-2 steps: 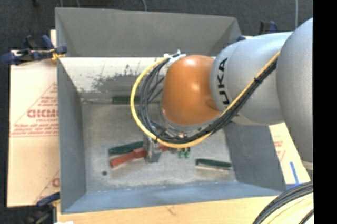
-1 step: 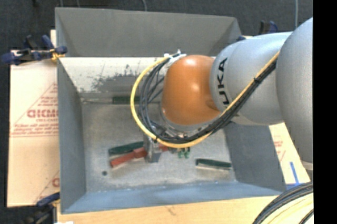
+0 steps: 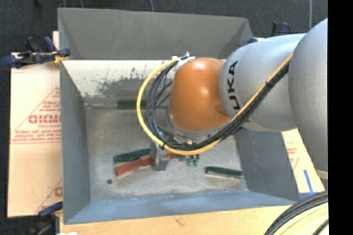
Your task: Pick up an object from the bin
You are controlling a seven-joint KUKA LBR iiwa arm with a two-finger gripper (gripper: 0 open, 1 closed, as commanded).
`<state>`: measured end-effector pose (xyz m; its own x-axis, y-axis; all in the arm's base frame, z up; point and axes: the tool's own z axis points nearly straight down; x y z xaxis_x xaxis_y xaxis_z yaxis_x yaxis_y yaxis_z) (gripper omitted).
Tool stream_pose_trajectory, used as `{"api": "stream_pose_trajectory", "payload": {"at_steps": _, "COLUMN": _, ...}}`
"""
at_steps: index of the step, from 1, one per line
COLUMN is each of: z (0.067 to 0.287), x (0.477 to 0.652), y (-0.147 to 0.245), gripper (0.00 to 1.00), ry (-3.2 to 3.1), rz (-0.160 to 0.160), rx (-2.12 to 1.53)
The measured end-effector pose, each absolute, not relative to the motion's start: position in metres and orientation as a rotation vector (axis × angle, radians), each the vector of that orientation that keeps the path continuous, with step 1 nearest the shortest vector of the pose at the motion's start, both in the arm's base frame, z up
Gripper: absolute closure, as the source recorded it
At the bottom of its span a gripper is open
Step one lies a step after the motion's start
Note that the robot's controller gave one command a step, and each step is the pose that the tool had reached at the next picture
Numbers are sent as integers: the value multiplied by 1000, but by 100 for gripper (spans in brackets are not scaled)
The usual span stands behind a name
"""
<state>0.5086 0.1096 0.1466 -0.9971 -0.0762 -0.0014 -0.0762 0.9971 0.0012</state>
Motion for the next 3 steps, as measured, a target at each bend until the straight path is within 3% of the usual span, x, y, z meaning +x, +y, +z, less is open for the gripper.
{"api": "stream_pose_trajectory", "payload": {"at_steps": 3, "z": 147, "x": 509, "y": 110, "gripper": 100, "ry": 3138, "rz": 2, "rx": -112}}
